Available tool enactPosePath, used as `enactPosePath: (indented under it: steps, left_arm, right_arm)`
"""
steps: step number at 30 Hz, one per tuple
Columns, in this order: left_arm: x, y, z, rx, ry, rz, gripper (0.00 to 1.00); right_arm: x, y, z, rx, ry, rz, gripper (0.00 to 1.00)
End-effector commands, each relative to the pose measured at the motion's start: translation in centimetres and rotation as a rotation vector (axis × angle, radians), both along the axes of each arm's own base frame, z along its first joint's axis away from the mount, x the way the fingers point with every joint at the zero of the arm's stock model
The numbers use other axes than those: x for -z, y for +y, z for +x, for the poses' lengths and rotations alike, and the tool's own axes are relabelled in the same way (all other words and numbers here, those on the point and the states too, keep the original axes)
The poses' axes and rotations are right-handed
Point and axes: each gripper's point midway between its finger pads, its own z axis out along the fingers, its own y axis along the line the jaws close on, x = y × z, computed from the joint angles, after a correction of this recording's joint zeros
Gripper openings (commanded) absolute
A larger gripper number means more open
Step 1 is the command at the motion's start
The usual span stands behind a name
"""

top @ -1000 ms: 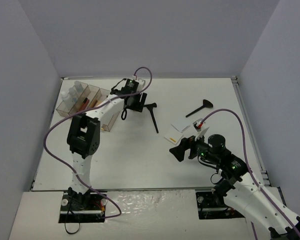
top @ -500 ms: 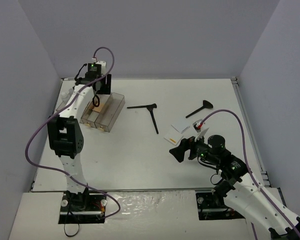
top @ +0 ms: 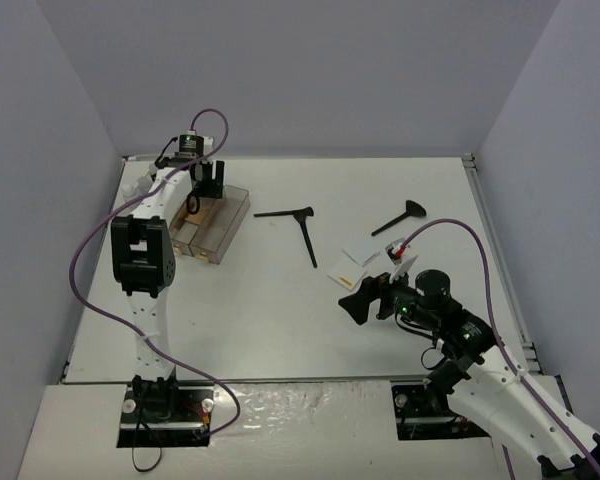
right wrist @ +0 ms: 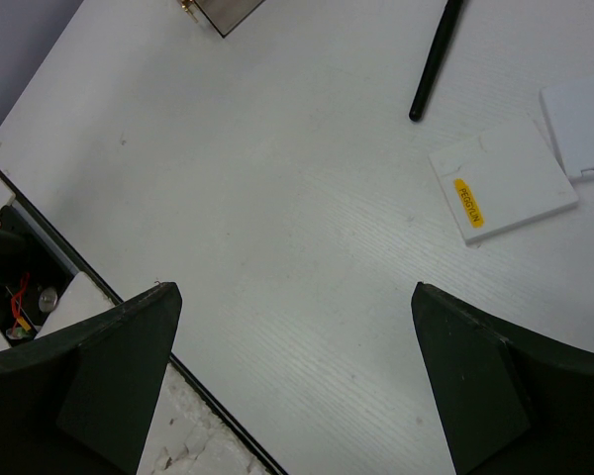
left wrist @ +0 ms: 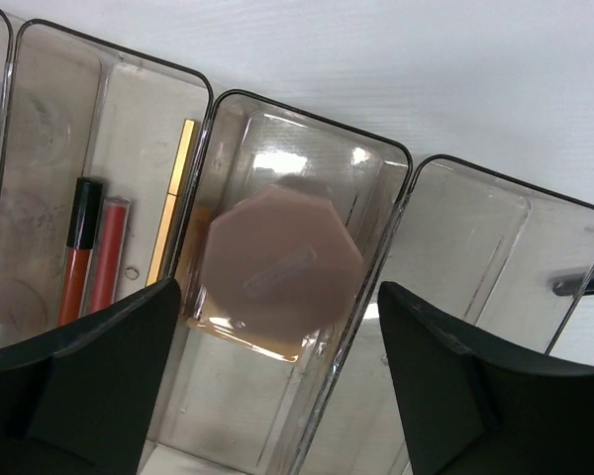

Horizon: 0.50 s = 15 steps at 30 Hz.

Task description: Organize the makeup

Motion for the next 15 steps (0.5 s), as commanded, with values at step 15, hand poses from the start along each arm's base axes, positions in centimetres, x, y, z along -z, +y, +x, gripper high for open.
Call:
enactPosePath:
  steps: [15]
  left_arm:
    - [-13.0, -15.7, -6.8, 0.288, -0.235, -0.187, 0.89]
  right_arm:
    - [-4.3, 0.3, 0.8, 0.011, -0.113, 0.065, 1.0]
